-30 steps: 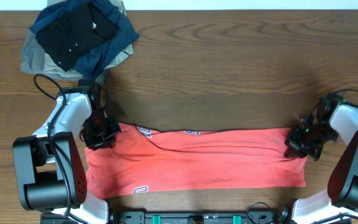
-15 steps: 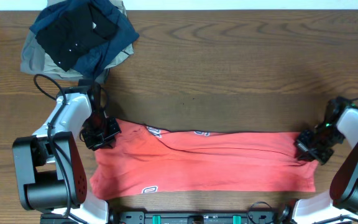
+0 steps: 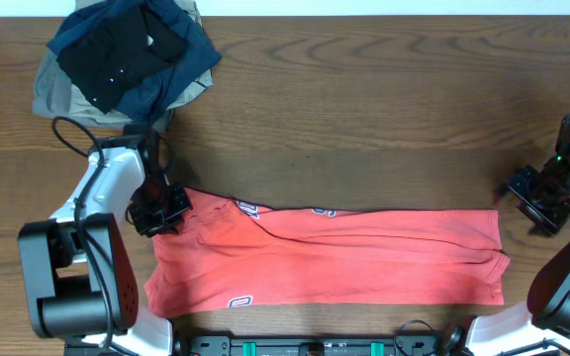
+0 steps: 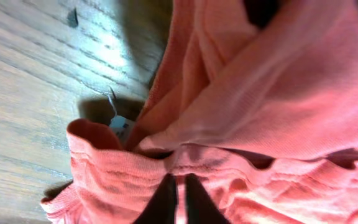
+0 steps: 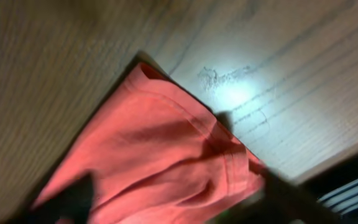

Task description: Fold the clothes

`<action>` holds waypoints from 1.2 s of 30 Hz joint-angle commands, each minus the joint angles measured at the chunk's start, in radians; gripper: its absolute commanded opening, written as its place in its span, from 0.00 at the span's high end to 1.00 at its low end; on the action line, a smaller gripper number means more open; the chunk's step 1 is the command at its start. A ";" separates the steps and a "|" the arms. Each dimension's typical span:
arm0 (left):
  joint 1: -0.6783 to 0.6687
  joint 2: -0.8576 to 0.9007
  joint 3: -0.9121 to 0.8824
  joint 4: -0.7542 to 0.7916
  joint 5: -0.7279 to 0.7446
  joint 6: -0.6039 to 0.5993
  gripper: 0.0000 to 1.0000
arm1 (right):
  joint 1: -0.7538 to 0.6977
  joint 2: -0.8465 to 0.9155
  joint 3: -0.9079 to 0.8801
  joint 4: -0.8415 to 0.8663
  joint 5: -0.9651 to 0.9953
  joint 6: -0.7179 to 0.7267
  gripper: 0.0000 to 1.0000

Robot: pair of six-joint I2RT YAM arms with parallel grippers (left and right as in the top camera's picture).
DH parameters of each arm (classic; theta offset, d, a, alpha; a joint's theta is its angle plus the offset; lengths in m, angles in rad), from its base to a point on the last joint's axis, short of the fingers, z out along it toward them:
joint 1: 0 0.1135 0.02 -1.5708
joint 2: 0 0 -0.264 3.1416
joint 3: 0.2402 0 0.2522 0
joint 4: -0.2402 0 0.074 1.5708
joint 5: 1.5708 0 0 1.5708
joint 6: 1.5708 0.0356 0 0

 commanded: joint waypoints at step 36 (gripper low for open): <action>0.002 -0.022 0.023 0.036 -0.009 0.005 0.02 | -0.066 -0.004 -0.488 0.416 -0.111 -0.100 0.46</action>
